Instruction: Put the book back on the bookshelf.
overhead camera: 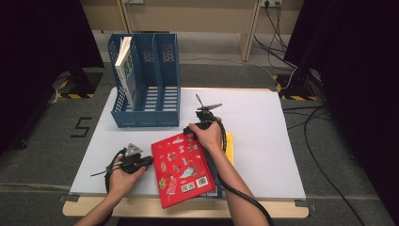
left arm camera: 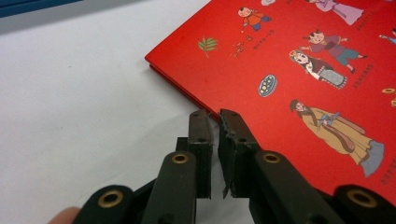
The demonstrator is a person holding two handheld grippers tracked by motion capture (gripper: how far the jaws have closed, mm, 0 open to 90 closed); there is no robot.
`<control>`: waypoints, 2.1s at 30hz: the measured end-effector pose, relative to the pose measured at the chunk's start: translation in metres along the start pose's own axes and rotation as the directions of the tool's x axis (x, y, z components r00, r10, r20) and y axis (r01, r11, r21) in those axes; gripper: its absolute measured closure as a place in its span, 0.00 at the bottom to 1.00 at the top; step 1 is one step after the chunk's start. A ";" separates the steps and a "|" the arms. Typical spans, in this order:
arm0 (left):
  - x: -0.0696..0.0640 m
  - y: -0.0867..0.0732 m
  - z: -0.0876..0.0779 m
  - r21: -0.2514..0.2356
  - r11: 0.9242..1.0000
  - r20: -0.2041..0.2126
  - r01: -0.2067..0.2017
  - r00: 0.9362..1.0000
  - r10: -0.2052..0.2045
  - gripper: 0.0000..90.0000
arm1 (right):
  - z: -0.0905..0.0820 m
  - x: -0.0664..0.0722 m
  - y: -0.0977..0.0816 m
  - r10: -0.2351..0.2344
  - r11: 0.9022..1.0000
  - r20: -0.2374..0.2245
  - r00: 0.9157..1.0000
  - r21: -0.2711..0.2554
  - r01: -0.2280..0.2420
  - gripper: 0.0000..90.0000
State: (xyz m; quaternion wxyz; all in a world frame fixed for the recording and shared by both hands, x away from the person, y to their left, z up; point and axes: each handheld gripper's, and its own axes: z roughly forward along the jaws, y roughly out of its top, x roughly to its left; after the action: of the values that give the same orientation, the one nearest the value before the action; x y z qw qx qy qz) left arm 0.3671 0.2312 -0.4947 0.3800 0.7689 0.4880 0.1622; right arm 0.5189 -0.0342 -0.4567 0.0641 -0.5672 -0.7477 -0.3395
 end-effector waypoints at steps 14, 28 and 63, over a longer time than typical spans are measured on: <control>-0.012 0.016 0.018 0.019 0.999 -0.018 -0.050 0.999 0.051 0.91 | -0.040 -0.006 -0.001 0.022 1.000 0.028 0.999 -0.003 -0.022 0.67; -0.018 0.023 0.026 0.021 0.996 -0.034 -0.090 0.995 0.091 0.92 | -0.065 -0.005 -0.020 0.056 0.998 0.002 0.998 -0.004 -0.056 0.61; -0.017 0.021 0.026 0.014 0.997 -0.039 -0.081 0.996 0.081 0.90 | -0.057 -0.006 -0.028 0.129 0.987 -0.057 0.990 0.104 -0.123 0.64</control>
State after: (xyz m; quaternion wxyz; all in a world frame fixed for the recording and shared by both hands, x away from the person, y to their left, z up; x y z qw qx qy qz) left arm 0.3885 0.2008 -0.4937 0.3585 0.7870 0.4649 0.1897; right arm 0.4794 -0.0754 -0.4281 0.1375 -0.5983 -0.7240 -0.3146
